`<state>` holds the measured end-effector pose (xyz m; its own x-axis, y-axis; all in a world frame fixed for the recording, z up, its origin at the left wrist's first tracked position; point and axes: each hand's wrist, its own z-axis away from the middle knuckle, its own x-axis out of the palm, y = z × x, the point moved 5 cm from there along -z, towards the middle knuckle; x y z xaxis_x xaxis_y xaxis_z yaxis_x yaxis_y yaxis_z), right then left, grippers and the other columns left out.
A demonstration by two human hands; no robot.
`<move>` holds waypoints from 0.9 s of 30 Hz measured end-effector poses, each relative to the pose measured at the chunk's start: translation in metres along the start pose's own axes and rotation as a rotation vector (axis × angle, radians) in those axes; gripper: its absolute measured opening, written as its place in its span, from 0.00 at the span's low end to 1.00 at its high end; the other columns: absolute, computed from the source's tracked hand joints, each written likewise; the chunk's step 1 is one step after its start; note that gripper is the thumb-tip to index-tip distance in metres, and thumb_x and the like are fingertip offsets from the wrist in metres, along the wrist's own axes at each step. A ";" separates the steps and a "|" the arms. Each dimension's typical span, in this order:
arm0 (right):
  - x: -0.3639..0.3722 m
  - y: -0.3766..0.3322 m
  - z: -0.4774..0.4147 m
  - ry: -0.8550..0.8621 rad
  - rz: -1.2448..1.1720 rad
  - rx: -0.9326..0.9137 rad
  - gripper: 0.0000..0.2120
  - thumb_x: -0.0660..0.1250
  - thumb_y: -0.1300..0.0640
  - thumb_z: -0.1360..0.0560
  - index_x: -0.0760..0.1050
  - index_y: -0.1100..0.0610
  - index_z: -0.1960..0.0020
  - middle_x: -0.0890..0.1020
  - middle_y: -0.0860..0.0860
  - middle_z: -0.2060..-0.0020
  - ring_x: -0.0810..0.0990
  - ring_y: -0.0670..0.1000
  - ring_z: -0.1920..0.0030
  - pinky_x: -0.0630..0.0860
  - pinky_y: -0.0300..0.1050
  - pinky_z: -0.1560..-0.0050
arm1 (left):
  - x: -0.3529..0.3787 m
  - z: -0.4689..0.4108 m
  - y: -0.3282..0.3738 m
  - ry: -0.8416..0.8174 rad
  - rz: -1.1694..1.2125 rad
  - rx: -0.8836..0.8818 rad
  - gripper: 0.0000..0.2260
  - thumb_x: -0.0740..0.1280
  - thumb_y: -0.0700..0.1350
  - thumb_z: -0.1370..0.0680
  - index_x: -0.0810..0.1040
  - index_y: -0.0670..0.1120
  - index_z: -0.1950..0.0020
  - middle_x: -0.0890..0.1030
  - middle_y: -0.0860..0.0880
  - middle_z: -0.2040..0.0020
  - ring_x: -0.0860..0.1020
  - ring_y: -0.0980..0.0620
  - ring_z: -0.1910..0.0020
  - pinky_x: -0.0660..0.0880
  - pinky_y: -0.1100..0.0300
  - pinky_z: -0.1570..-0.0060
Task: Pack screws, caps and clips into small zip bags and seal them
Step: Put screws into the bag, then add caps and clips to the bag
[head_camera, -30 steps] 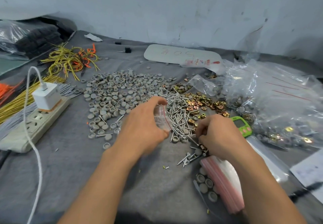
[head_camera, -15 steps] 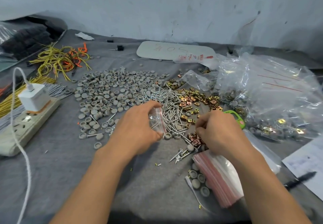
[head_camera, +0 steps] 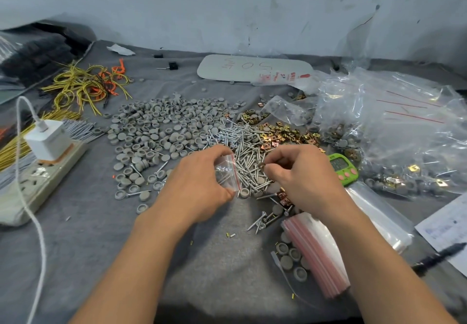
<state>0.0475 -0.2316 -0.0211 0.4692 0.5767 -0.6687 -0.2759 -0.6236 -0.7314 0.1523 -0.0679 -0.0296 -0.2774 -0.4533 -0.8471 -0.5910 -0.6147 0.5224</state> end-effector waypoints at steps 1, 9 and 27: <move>0.003 -0.005 0.001 -0.007 -0.045 -0.025 0.10 0.75 0.56 0.24 0.82 0.47 0.63 0.83 0.42 0.70 0.78 0.41 0.71 0.71 0.31 0.72 | 0.000 0.000 0.001 0.002 0.001 0.000 0.27 0.79 0.48 0.30 0.73 0.62 0.35 0.78 0.59 0.47 0.77 0.60 0.53 0.71 0.64 0.59; 0.029 -0.032 0.004 0.009 -0.120 -0.111 0.05 0.78 0.56 0.28 0.87 0.47 0.60 0.83 0.40 0.72 0.80 0.40 0.72 0.72 0.32 0.73 | -0.006 0.004 0.008 -0.010 0.119 0.040 0.21 0.79 0.50 0.33 0.74 0.61 0.46 0.80 0.58 0.56 0.77 0.62 0.61 0.69 0.66 0.67; -0.013 0.018 -0.011 0.158 0.111 0.197 0.10 0.72 0.59 0.24 0.85 0.45 0.58 0.84 0.38 0.67 0.81 0.36 0.68 0.73 0.31 0.72 | -0.041 0.010 -0.008 0.352 0.584 0.089 0.19 0.82 0.41 0.33 0.77 0.57 0.51 0.85 0.56 0.54 0.84 0.57 0.57 0.81 0.60 0.56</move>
<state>0.0458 -0.2564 -0.0239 0.5479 0.4114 -0.7283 -0.4837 -0.5545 -0.6771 0.1608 -0.0379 0.0005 -0.3154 -0.8862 -0.3393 -0.4841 -0.1572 0.8608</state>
